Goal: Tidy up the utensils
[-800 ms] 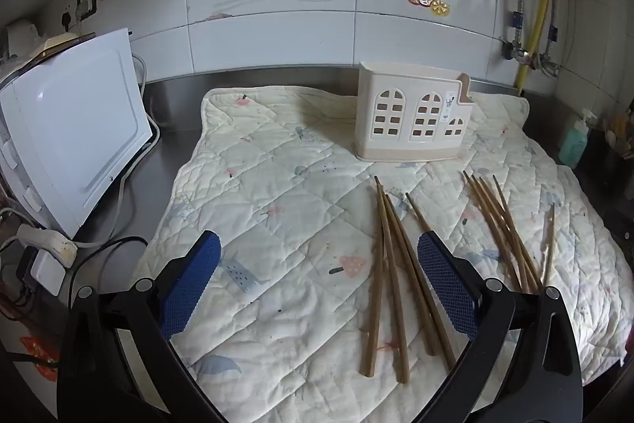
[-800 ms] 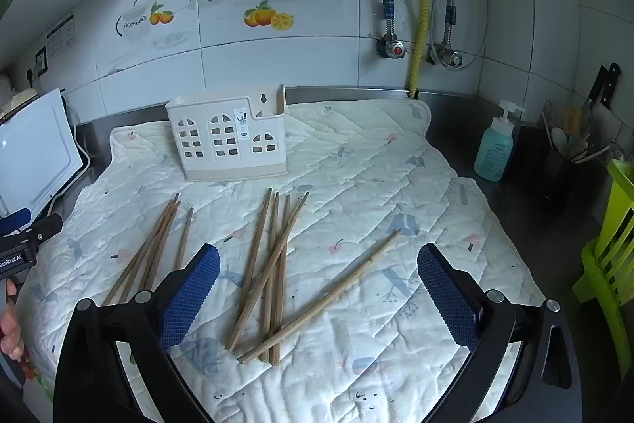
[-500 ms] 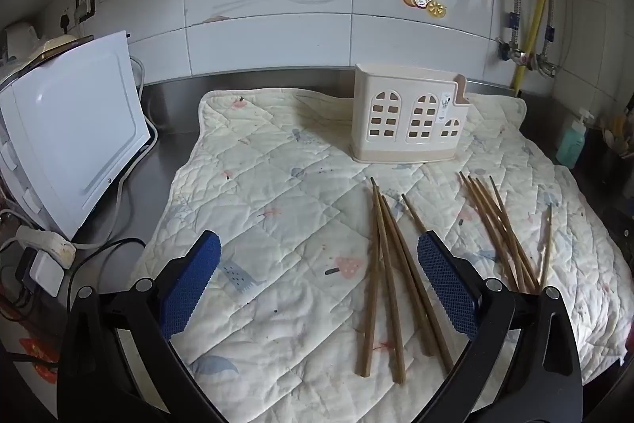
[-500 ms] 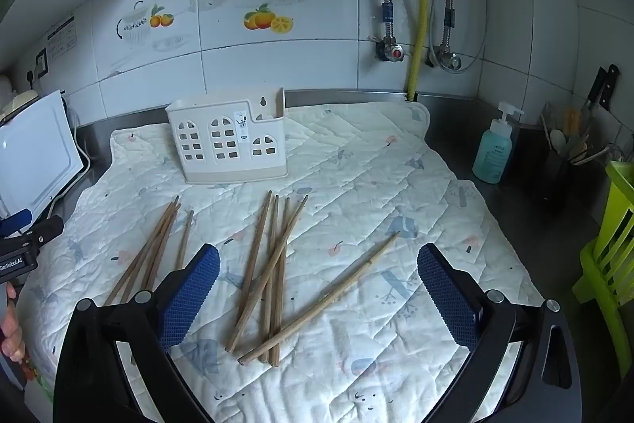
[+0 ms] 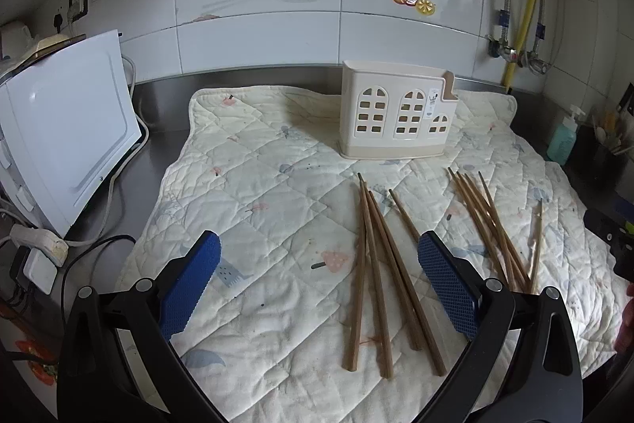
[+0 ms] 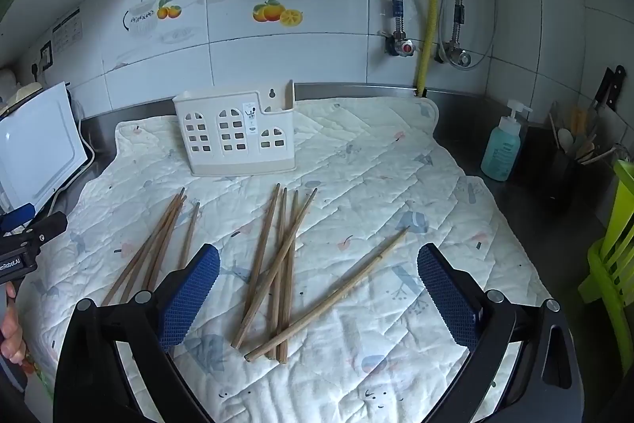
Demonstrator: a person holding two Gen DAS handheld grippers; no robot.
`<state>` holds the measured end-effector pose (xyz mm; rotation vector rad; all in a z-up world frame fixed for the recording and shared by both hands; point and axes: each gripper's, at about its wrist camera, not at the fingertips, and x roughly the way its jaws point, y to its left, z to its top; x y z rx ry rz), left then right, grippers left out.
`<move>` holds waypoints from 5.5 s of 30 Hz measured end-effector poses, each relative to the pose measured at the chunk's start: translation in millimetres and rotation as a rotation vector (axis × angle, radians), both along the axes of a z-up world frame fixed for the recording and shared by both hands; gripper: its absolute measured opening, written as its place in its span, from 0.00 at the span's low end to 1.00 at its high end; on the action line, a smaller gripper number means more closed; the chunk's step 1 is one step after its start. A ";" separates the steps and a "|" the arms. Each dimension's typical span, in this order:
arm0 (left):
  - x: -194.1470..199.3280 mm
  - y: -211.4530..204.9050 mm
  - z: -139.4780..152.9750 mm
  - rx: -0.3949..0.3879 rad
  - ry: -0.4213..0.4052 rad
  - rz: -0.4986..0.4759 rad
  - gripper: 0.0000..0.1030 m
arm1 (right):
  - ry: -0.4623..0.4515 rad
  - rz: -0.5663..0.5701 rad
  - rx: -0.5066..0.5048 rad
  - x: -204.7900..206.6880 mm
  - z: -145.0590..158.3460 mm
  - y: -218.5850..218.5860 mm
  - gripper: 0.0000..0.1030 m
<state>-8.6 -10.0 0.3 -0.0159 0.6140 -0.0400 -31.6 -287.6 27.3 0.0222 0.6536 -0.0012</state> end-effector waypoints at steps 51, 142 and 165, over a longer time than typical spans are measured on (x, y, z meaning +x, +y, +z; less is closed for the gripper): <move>-7.4 -6.0 1.9 0.006 -0.004 -0.016 0.95 | 0.012 0.033 0.026 -8.6 -4.4 6.2 0.94; 39.9 -13.9 -100.9 0.024 0.221 -0.168 0.21 | 0.302 -0.103 0.145 35.5 -94.3 -16.0 0.22; 40.4 -8.2 -91.5 -0.015 0.218 -0.168 0.07 | 0.117 -0.049 -0.006 -9.1 -66.6 -10.4 0.07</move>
